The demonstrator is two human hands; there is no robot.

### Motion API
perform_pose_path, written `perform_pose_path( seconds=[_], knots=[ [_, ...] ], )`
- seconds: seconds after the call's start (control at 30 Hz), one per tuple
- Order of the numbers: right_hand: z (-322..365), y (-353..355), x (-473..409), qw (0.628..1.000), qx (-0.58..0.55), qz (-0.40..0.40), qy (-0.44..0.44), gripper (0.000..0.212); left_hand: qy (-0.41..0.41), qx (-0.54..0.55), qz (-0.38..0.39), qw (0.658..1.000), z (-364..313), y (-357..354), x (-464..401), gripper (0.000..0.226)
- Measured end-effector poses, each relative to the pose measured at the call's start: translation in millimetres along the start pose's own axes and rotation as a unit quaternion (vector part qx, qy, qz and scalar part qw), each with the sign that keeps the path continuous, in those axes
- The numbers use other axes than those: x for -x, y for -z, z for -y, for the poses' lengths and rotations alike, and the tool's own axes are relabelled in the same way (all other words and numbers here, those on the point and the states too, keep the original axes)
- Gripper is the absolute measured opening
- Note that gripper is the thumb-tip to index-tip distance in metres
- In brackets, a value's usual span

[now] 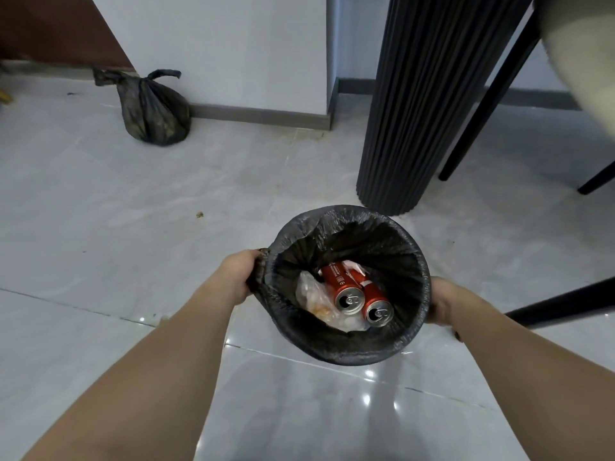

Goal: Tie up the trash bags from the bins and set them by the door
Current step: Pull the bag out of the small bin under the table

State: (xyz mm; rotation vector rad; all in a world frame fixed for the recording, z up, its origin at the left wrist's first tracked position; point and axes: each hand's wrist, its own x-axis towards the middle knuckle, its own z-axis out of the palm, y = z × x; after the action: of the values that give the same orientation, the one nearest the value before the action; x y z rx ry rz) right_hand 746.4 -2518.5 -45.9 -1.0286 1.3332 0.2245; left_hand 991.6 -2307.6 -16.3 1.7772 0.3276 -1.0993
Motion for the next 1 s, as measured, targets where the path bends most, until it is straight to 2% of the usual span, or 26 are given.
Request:
perform_pose_path(
  seconds=[0.07,0.17,0.27,0.33,0.4,0.47,0.57,0.67,0.73,0.77,0.83,0.87,0.93,1.0],
  knots=[
    [0.3,1.1,6.9,1.0,0.019,-0.005,0.0,0.027,-0.009,-0.014,-0.008,1.0,-2.5,6.4,12.5,0.024],
    [7.8,2.4,24.3,0.999,0.031,-0.04,0.007,0.007,-0.011,-0.056,-0.029,0.998,-10.3,13.7,32.0,0.023],
    [20.3,8.5,41.9,0.997,0.005,-0.068,0.027,0.021,0.003,-0.08,-0.007,0.997,-22.9,13.8,54.6,0.018],
    [27.3,10.0,53.8,0.997,-0.026,-0.046,0.049,0.025,0.001,-0.092,0.017,0.996,-35.2,10.4,69.6,0.019],
    [33.2,7.9,64.2,0.996,-0.018,-0.018,0.081,0.026,-0.034,-0.1,0.038,0.994,-47.8,3.7,80.3,0.02],
    [36.7,5.0,67.4,0.994,0.007,0.007,0.11,0.022,-0.08,-0.098,0.062,0.99,-60.5,-7.2,88.4,0.026],
    [38.6,0.5,61.8,0.989,0.103,0.057,0.094,0.02,-0.163,-0.105,0.108,0.975,-70.7,-20.1,101.1,0.032],
    [46.1,-6.1,57.2,0.978,0.179,0.034,0.104,0.026,-0.212,-0.184,0.165,0.946,-70.1,-23.3,112.2,0.03],
    [55.3,-12.1,55.3,0.974,0.164,-0.002,0.158,0.035,-0.23,-0.231,0.176,0.929,-70.4,-20.8,120.3,0.028],
    [61.9,-14.0,55.2,0.966,0.167,-0.012,0.199,0.046,-0.241,-0.241,0.172,0.924,-71.4,-19.7,124.1,0.029],
    [76.0,-18.9,56.1,0.936,0.209,0.018,0.282,0.068,-0.269,-0.24,0.171,0.917,-74.8,-18.0,133.4,0.034],
    [82.0,-23.7,57.8,0.922,0.233,0.049,0.307,0.073,-0.284,-0.227,0.172,0.916,-77.4,-17.4,138.5,0.038],
    [91.6,-35.7,60.1,0.894,0.277,0.087,0.341,0.062,-0.31,-0.193,0.173,0.915,-82.7,-15.0,146.6,0.043],
    [96.3,-48.8,62.8,0.869,0.303,0.073,0.384,0.025,-0.331,-0.18,0.149,0.914,-87.7,-13.0,151.2,0.041]
  ],
)
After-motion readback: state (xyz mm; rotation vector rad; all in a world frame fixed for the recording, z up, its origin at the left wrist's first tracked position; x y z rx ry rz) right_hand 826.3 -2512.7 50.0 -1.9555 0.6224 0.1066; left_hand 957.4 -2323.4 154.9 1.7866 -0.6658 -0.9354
